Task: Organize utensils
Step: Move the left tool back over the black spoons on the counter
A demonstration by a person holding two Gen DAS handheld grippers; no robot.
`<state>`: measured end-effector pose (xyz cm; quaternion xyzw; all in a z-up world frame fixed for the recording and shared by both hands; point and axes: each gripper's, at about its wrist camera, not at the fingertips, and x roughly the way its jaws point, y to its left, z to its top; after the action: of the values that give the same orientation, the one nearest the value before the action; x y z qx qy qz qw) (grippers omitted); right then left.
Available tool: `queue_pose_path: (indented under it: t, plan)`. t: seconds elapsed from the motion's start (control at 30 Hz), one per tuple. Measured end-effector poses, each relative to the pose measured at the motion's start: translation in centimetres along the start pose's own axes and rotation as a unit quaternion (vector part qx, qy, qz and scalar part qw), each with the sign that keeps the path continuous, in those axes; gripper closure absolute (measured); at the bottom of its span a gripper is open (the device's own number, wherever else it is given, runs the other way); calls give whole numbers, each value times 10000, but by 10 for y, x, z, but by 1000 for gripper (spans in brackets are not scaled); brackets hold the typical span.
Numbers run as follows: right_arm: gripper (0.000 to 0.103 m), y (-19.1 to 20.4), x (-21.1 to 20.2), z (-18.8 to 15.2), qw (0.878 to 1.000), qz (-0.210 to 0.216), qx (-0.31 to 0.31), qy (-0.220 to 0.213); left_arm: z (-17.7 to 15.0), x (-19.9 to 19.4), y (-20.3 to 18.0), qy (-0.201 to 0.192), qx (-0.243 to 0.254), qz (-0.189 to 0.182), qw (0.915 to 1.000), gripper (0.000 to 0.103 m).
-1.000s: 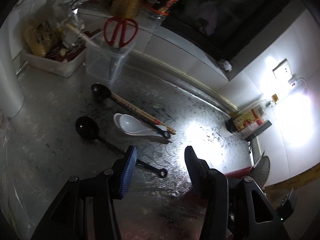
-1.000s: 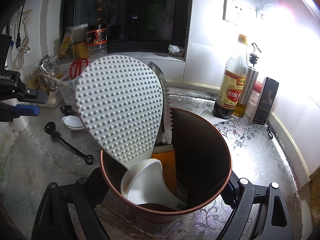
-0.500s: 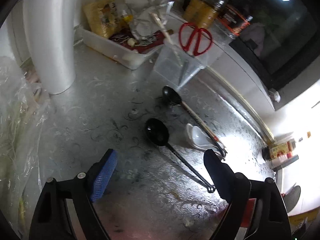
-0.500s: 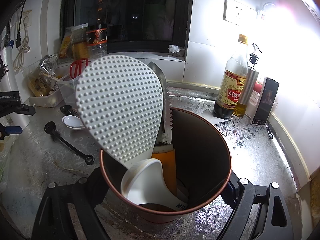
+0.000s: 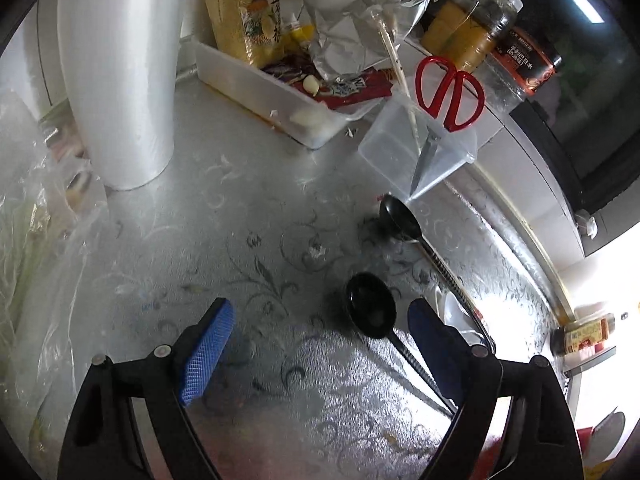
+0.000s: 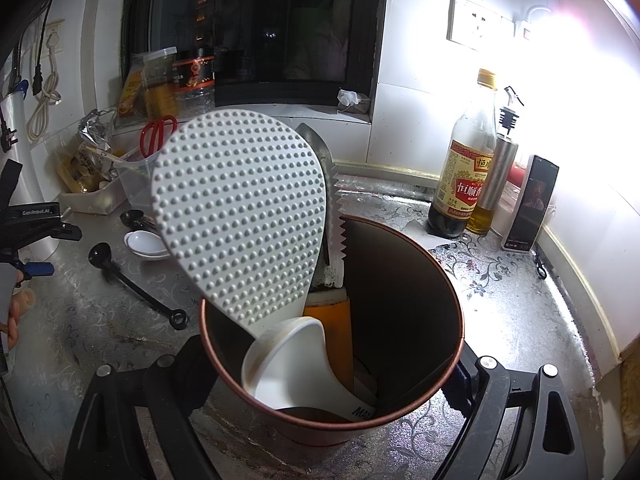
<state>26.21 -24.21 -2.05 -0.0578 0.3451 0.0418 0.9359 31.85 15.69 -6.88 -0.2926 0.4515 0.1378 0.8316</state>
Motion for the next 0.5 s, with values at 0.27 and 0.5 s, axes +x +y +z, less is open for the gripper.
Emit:
queue_pose_path:
  t: [0.27,0.5]
  plan:
    - [11,0,0,0,10000,-13,-5,6,10,26,-7,501,-6,0,9987,14]
    - [11,0,0,0,10000,-11,-7,7,11,31,-20,473,262,122,9985,40]
